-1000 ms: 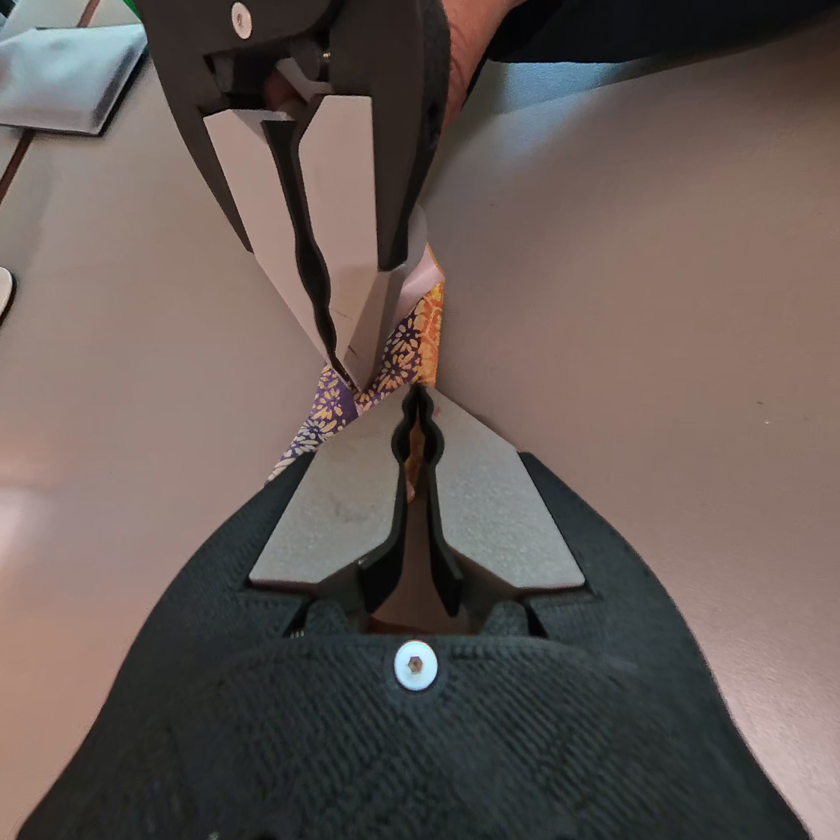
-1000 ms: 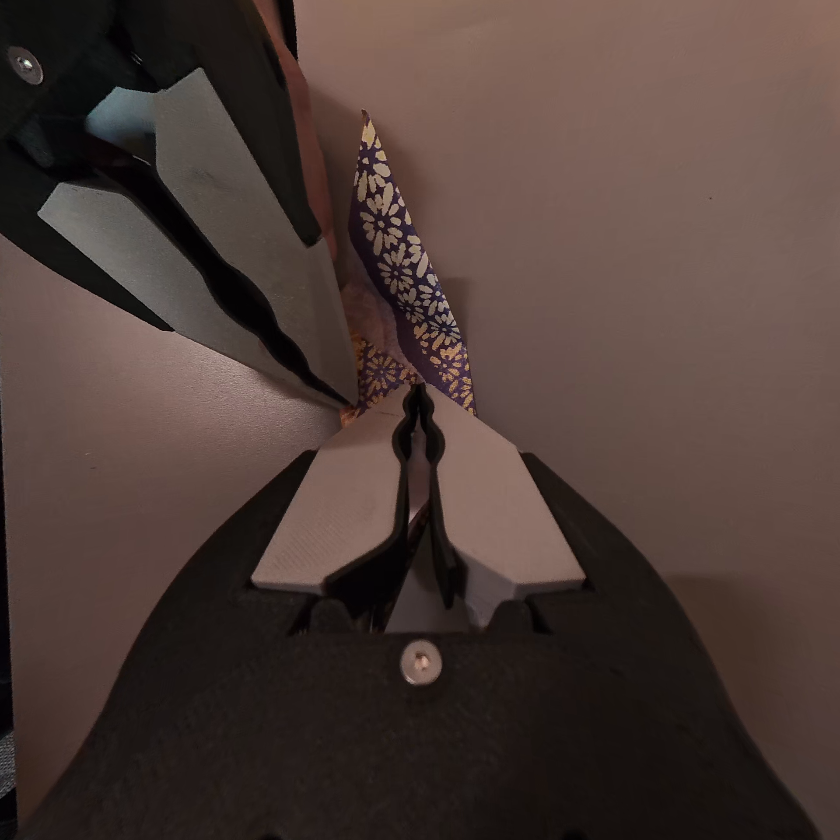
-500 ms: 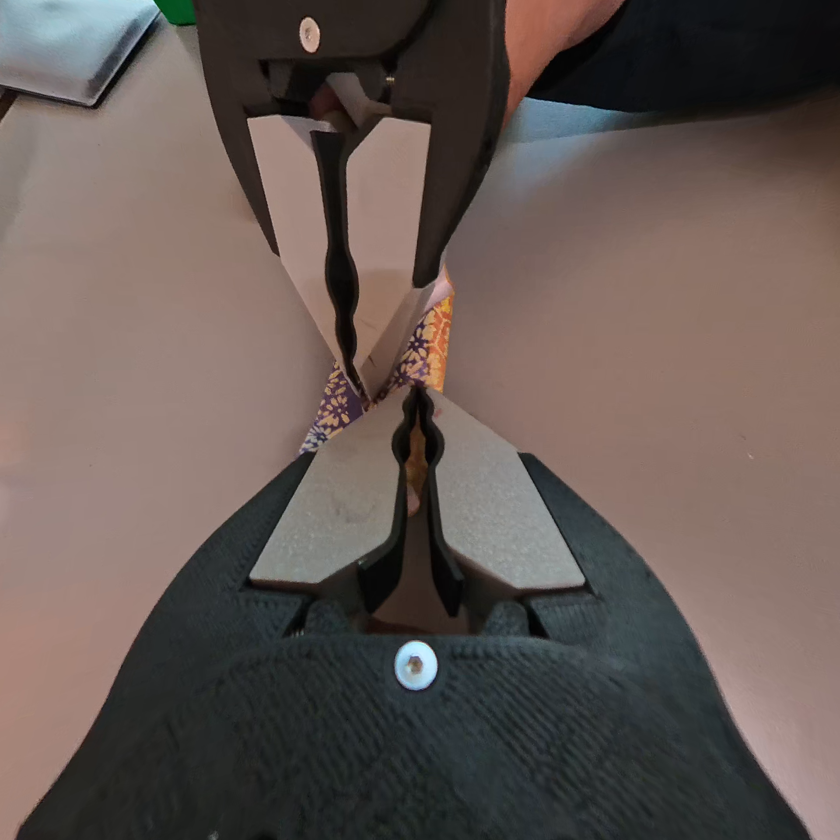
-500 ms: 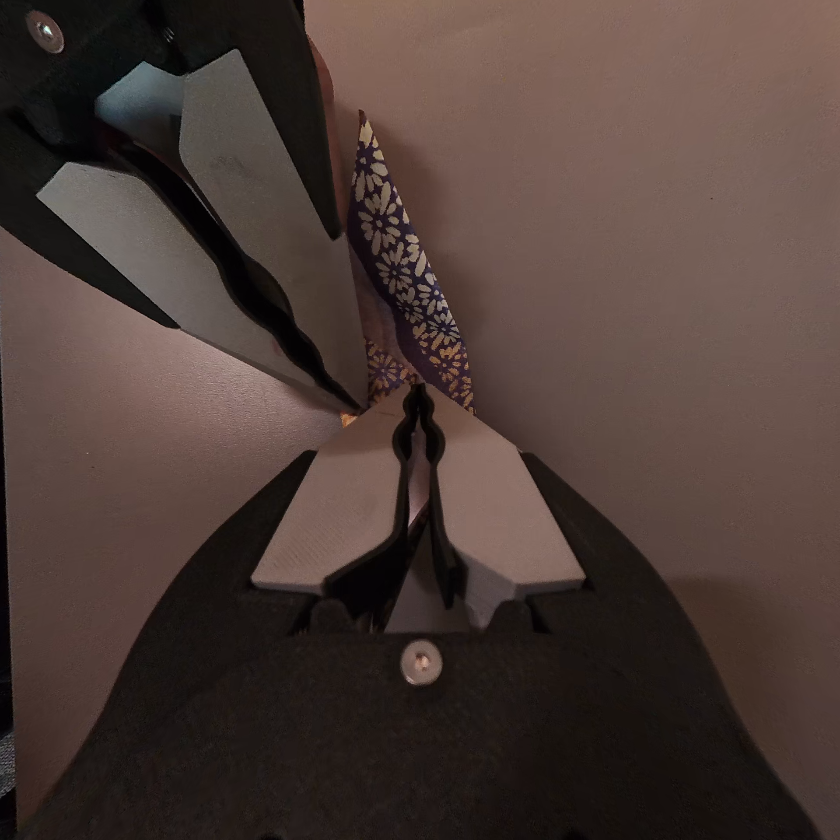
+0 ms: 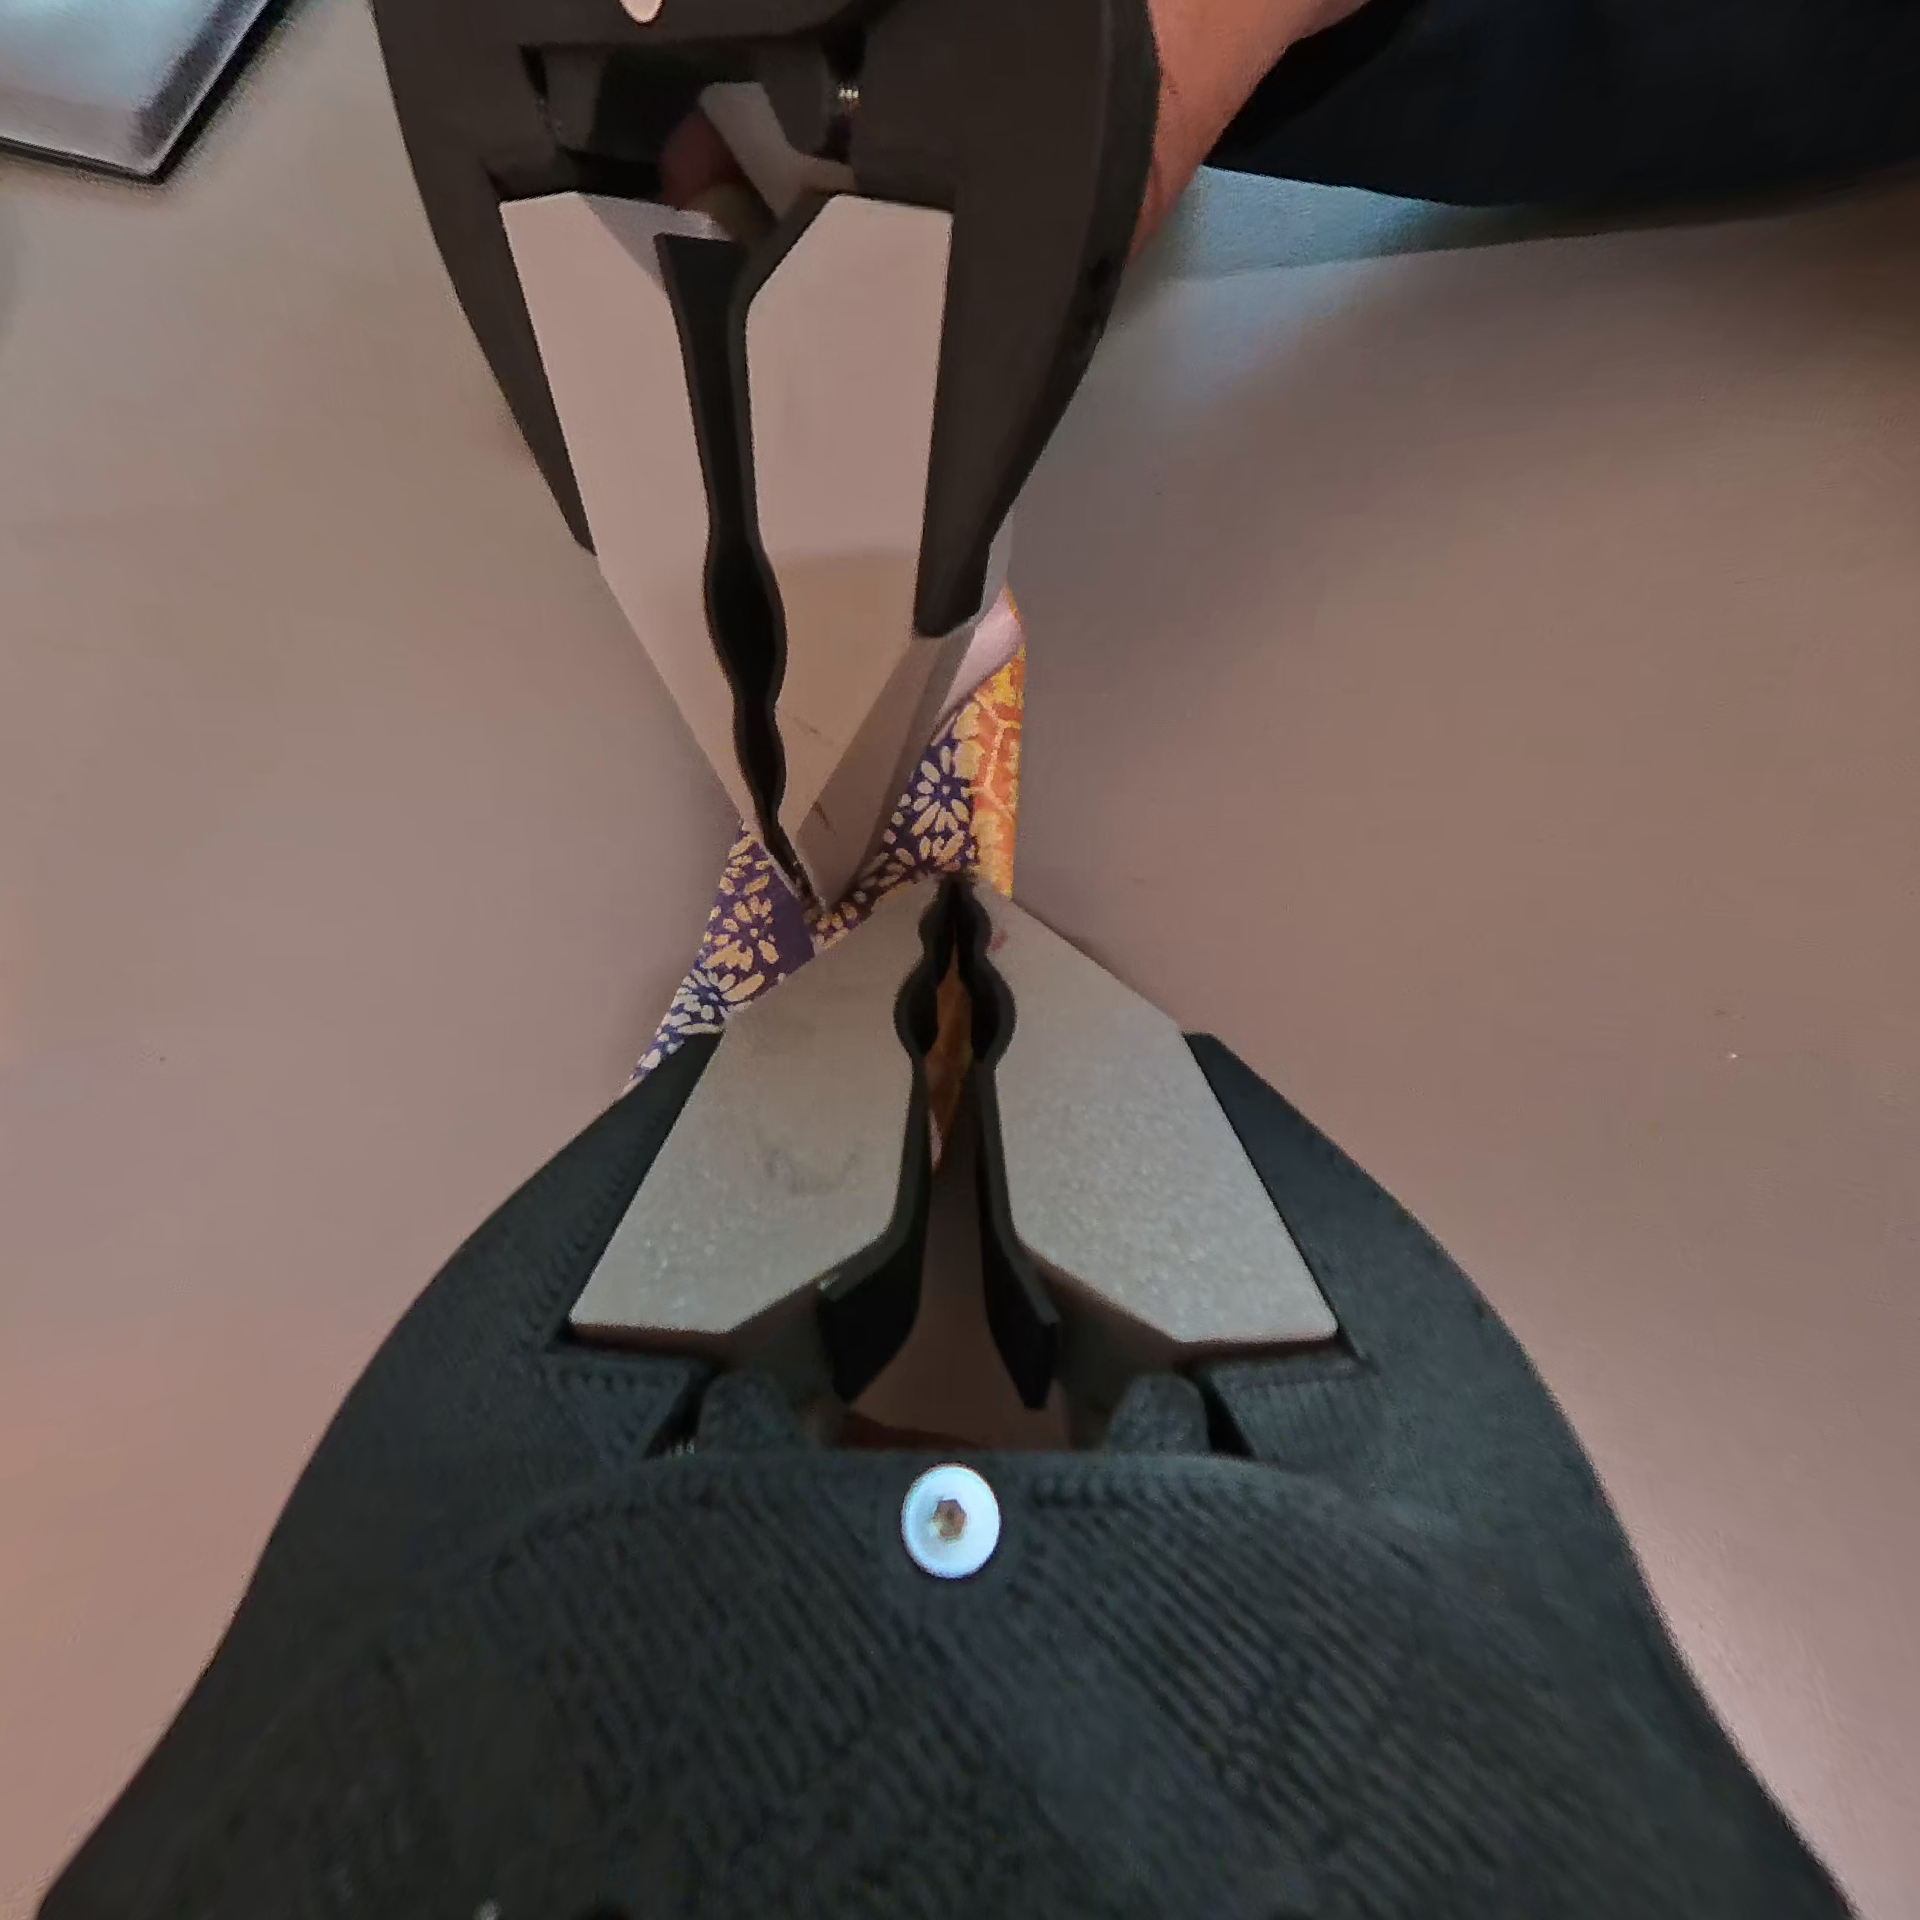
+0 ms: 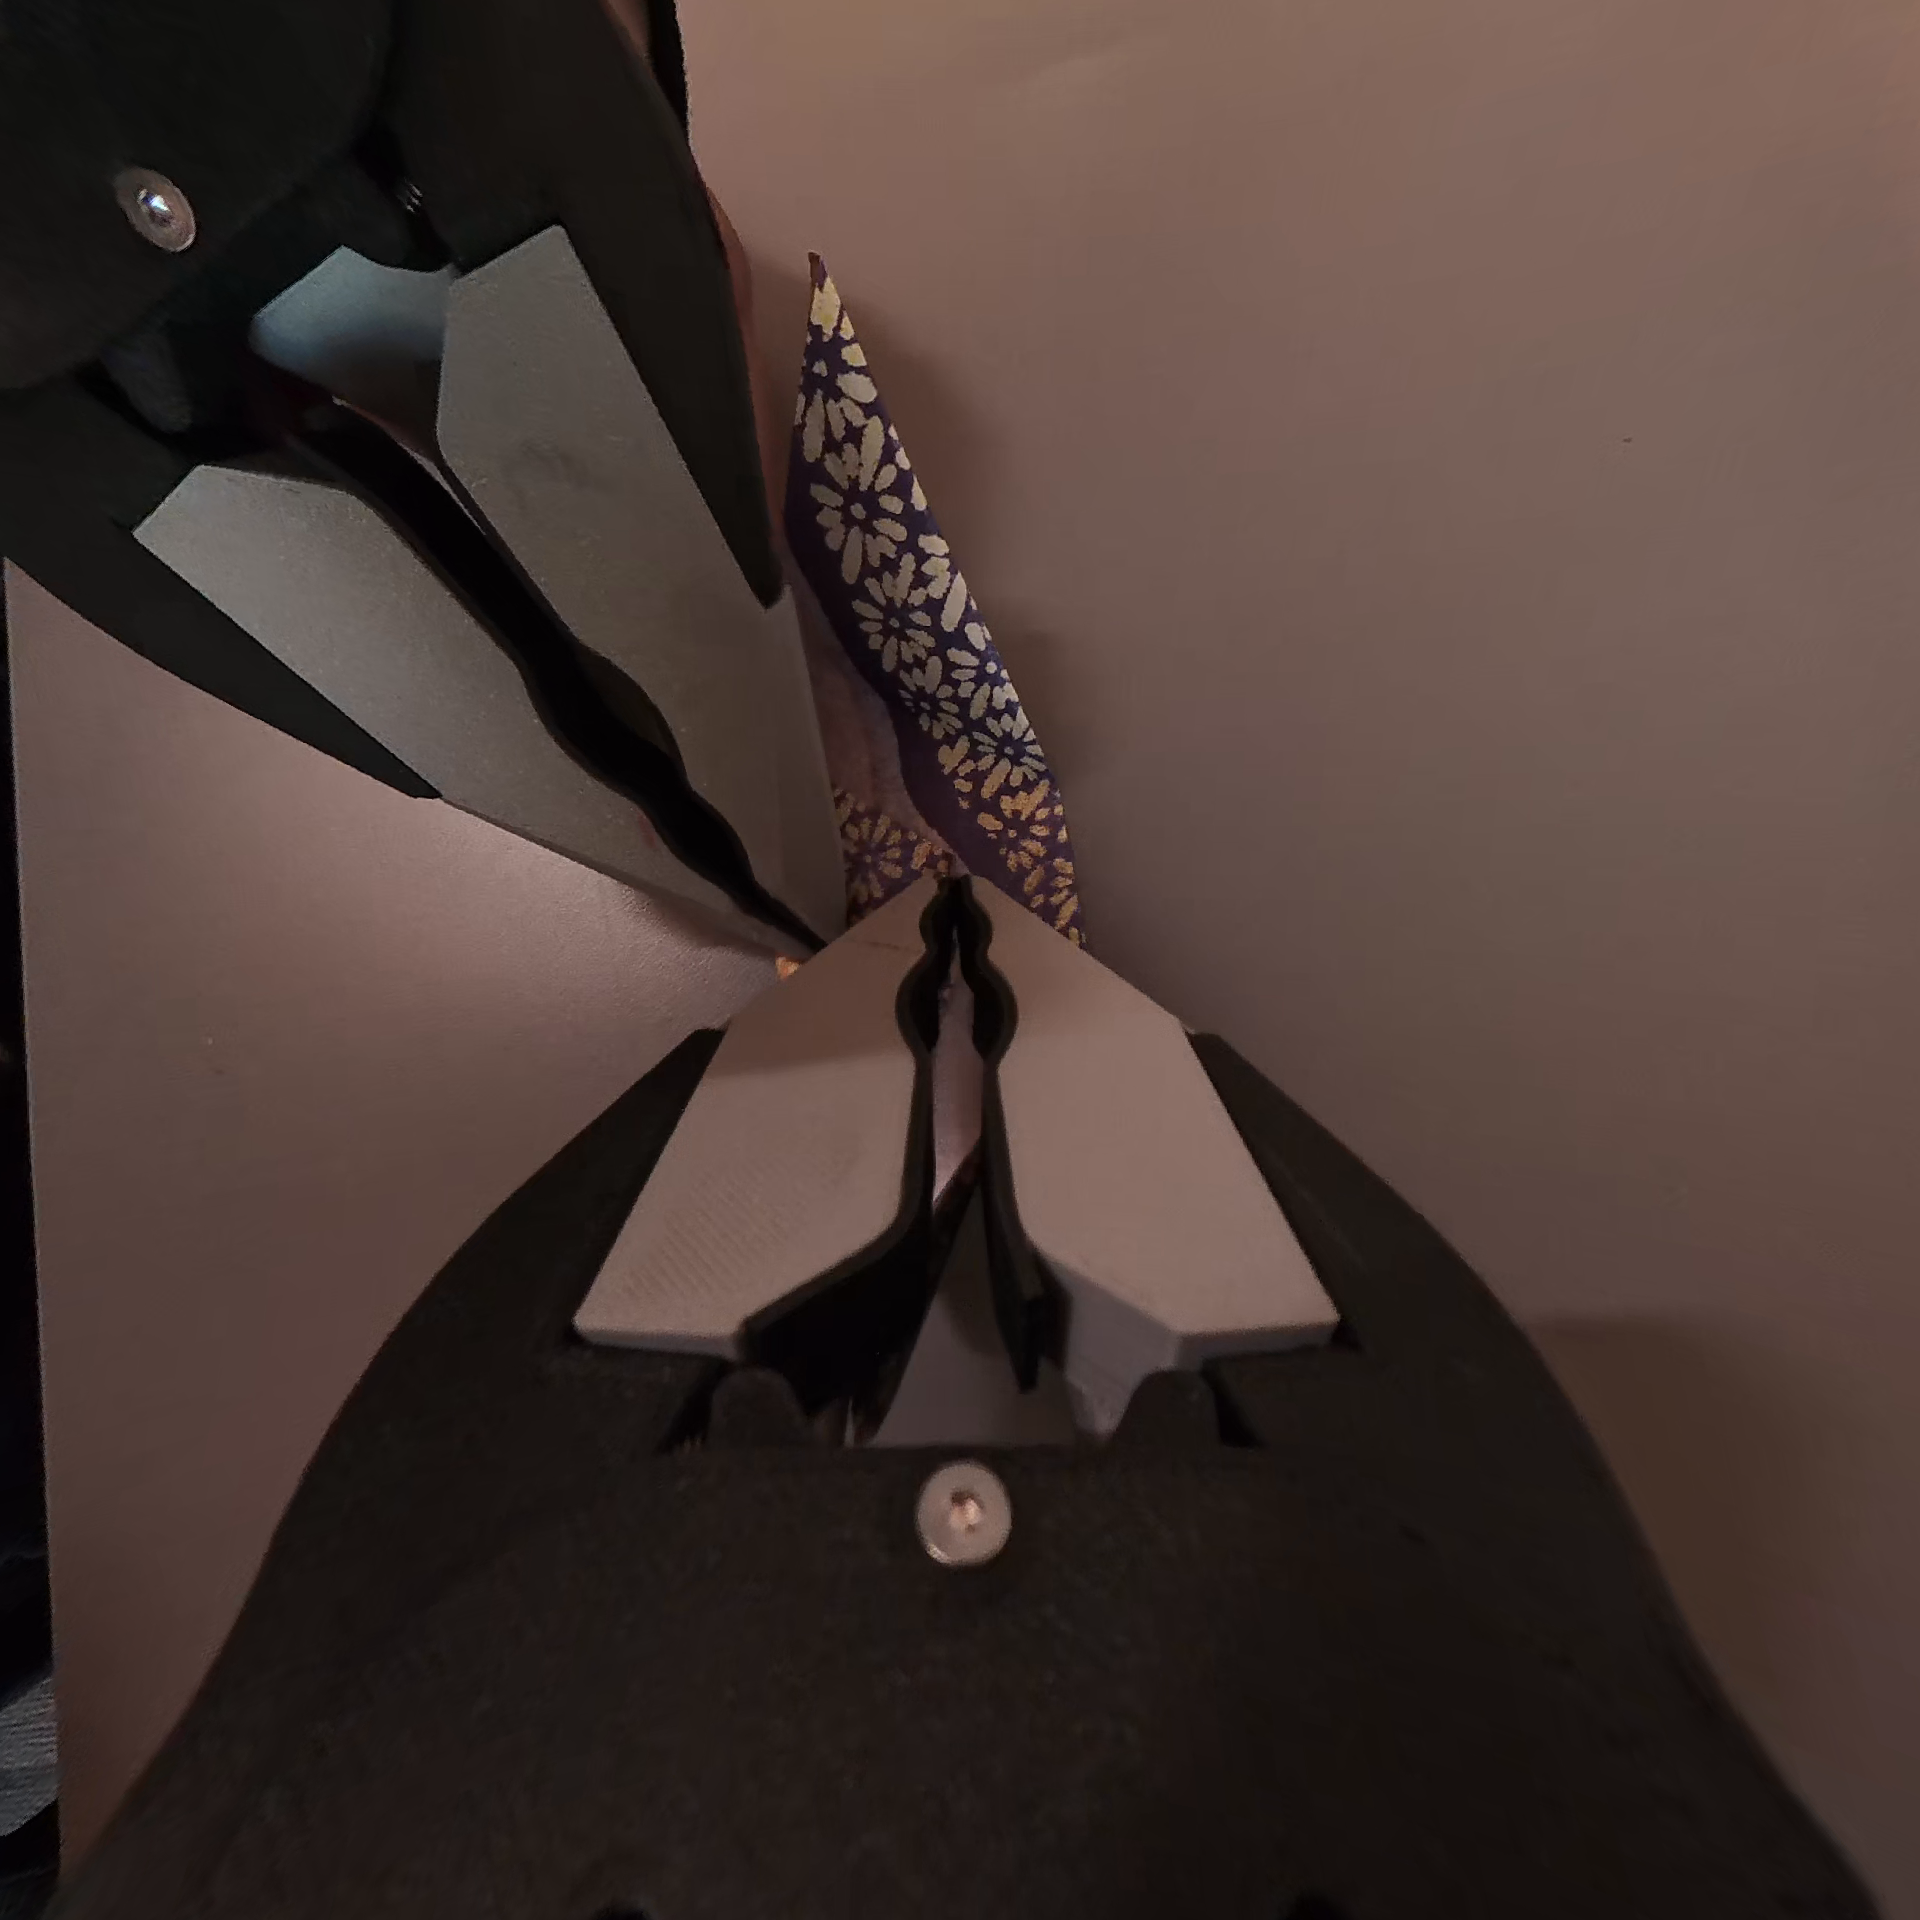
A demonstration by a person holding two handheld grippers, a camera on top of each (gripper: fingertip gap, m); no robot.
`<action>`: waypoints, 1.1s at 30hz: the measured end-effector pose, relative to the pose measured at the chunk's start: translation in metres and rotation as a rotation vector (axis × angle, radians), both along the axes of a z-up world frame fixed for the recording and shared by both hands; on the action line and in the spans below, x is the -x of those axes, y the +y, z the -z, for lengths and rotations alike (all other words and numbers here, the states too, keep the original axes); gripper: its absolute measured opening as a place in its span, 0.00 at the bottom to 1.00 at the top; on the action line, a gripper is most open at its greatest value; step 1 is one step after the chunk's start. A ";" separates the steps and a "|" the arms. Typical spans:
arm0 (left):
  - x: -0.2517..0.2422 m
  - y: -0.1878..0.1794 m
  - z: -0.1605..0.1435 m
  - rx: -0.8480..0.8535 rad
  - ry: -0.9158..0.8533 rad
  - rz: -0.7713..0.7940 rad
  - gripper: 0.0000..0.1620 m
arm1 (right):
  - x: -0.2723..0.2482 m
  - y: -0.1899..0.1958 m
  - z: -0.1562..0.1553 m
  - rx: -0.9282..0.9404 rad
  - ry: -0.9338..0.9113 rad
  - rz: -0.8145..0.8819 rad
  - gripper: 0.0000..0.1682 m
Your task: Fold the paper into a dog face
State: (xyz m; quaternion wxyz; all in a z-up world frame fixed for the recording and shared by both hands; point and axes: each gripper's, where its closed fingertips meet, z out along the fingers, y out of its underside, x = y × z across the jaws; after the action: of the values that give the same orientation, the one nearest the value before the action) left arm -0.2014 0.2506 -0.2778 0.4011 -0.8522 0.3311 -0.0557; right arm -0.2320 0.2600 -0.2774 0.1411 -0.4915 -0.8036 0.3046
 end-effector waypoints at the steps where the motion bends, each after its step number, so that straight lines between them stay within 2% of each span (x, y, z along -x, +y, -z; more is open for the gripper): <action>1: 0.000 0.000 0.000 0.000 -0.001 0.000 0.00 | 0.000 0.000 -0.001 0.005 0.002 0.000 0.00; 9: 0.000 0.000 0.000 0.004 -0.006 -0.001 0.00 | -0.012 -0.013 -0.029 0.089 0.067 -0.097 0.00; 19: 0.001 0.000 0.000 0.009 -0.013 -0.003 0.00 | -0.025 -0.013 0.000 -0.036 -0.054 -0.149 0.00; 28: 0.001 0.001 0.000 0.018 -0.026 -0.007 0.00 | -0.029 -0.014 -0.001 -0.073 -0.044 -0.190 0.00; 31: 0.001 0.001 0.000 0.015 -0.023 -0.007 0.00 | -0.022 -0.009 -0.007 -0.131 0.013 -0.175 0.00; 33: 0.001 0.001 0.000 0.015 -0.022 -0.007 0.00 | -0.022 -0.012 -0.015 -0.106 0.040 -0.182 0.00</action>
State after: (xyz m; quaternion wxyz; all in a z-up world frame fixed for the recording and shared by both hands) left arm -0.2020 0.2513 -0.2780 0.3986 -0.8557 0.3233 -0.0663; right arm -0.2102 0.2485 -0.2628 0.1544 -0.4021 -0.8570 0.2830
